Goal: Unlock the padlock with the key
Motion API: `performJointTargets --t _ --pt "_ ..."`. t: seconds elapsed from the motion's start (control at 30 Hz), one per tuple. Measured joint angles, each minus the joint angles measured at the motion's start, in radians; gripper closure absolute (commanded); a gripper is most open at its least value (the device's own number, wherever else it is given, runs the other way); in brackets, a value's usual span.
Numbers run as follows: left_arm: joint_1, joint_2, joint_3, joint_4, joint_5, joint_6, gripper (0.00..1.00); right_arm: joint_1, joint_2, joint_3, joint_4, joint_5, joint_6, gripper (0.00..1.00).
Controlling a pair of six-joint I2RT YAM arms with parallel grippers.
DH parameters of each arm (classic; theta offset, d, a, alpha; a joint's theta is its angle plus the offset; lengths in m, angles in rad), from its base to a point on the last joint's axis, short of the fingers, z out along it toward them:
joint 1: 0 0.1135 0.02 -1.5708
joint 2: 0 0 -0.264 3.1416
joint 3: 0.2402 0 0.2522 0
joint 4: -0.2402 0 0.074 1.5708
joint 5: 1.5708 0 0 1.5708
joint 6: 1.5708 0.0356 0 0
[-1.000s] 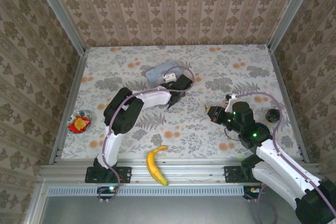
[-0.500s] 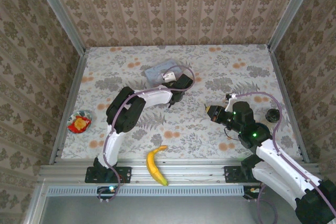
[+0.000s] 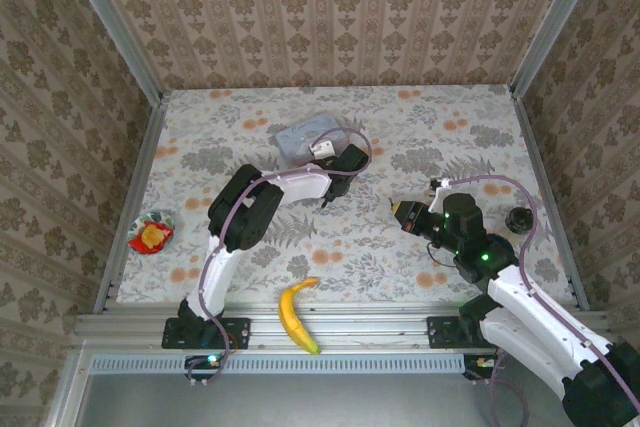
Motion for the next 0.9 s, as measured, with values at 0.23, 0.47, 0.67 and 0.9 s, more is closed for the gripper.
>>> performJointTargets --t 0.23,0.47,0.67,0.9 --pt "0.009 0.004 0.003 0.032 -0.003 0.023 0.52 0.0 0.015 0.0 0.006 0.0 0.0 1.0" --pt "0.019 0.021 0.011 0.059 -0.014 0.035 0.65 0.0 0.024 -0.001 0.025 -0.003 0.0 1.0" --pt "0.02 0.023 0.013 0.069 -0.014 0.059 0.81 0.0 0.024 -0.001 0.029 -0.003 0.0 1.0" --pt "0.02 0.005 -0.027 0.126 0.004 0.079 1.0 0.0 0.036 -0.014 0.048 -0.01 -0.002 1.0"
